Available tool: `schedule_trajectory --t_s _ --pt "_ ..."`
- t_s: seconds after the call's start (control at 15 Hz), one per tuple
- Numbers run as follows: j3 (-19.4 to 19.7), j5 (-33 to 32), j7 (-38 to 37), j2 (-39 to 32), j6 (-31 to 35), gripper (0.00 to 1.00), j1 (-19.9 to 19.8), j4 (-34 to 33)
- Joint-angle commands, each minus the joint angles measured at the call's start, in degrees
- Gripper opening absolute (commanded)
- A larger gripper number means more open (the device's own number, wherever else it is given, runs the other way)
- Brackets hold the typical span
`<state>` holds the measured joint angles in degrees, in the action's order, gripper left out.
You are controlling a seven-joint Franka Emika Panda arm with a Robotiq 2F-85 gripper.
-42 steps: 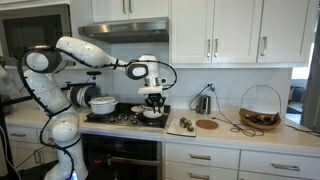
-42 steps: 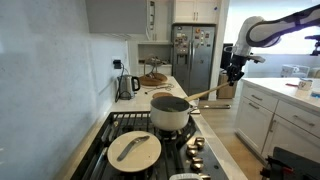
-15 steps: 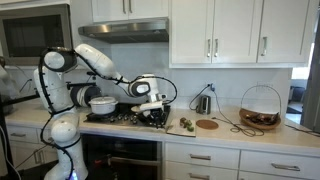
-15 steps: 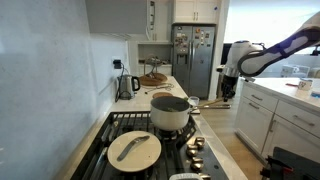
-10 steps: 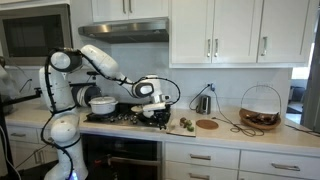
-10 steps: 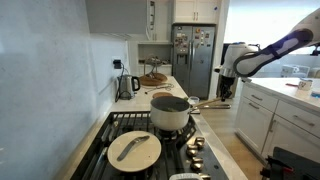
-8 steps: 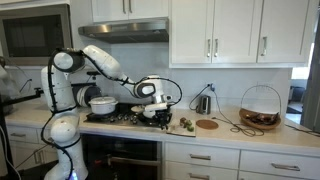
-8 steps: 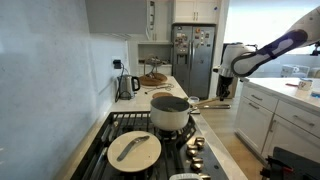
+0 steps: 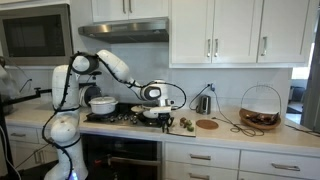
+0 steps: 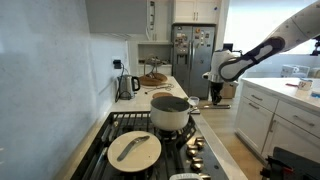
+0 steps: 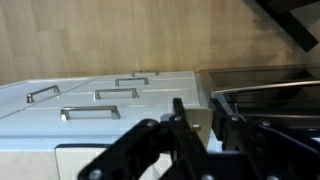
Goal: Remove the lid from the pot and use the spatula to stir the contents inside.
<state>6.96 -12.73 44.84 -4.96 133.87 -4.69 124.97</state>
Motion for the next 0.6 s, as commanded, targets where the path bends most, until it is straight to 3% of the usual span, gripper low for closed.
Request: schedule_trajectory --t_s 0.0,0.53 --pt "-1.84 0.46 0.57 -3.08 -2.72 0.08 -0.22 -3.49" --pt "-2.51 0.82 0.52 -8.16 -3.85 0.08 -1.16 -9.14"
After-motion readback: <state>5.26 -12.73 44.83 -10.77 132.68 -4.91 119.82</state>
